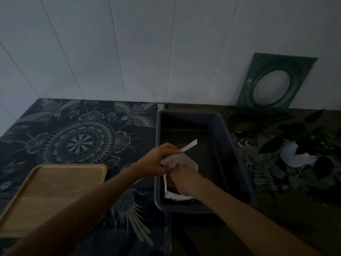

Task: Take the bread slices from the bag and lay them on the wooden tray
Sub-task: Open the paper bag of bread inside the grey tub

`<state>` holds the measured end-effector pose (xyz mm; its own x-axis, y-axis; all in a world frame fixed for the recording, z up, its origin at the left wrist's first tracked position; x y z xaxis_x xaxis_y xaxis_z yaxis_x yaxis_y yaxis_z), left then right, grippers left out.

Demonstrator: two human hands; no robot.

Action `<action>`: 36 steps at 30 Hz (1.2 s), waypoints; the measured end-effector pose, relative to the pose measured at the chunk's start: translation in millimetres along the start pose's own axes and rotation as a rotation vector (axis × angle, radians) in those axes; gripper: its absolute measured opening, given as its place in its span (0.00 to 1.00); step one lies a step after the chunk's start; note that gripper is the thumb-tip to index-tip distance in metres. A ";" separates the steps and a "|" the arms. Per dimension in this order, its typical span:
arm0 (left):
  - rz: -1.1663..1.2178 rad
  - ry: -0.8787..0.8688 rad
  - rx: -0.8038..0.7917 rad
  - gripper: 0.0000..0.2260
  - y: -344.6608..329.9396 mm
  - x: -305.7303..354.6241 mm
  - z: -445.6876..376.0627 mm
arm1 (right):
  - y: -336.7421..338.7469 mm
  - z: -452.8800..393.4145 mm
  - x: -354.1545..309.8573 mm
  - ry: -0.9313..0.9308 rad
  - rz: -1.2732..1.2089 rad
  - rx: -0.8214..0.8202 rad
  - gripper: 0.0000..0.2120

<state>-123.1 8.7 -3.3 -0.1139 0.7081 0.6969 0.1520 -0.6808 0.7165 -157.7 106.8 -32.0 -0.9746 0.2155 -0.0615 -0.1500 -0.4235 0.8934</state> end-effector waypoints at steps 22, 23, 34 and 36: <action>0.484 0.197 0.180 0.22 -12.0 -30.1 8.8 | -62.2 -26.9 6.2 -0.186 0.075 0.108 0.28; 0.528 0.228 0.240 0.21 -9.3 -34.3 9.5 | -64.6 -27.5 6.8 -0.193 0.044 0.093 0.30; 0.360 0.272 0.266 0.16 -11.9 -16.8 18.5 | -57.7 -22.6 18.2 -0.188 -0.155 0.226 0.19; 0.316 0.275 0.284 0.12 -11.2 -15.2 18.8 | -55.8 -22.1 16.8 -0.145 -0.155 0.222 0.21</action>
<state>-104.6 9.0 -22.5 -0.2677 0.3743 0.8878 0.4779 -0.7486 0.4596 -169.4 114.6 -92.7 -0.9066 0.3925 -0.1547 -0.2394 -0.1767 0.9547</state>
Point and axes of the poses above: each hand's wrist, its own z-axis away from the middle knuckle, its own y-axis out of the back of the hand, x = y × z, the point moved 6 cm from there along -z, towards the middle knuckle, and after that the axes turned 9 degrees about y, right-handed, at the moved point
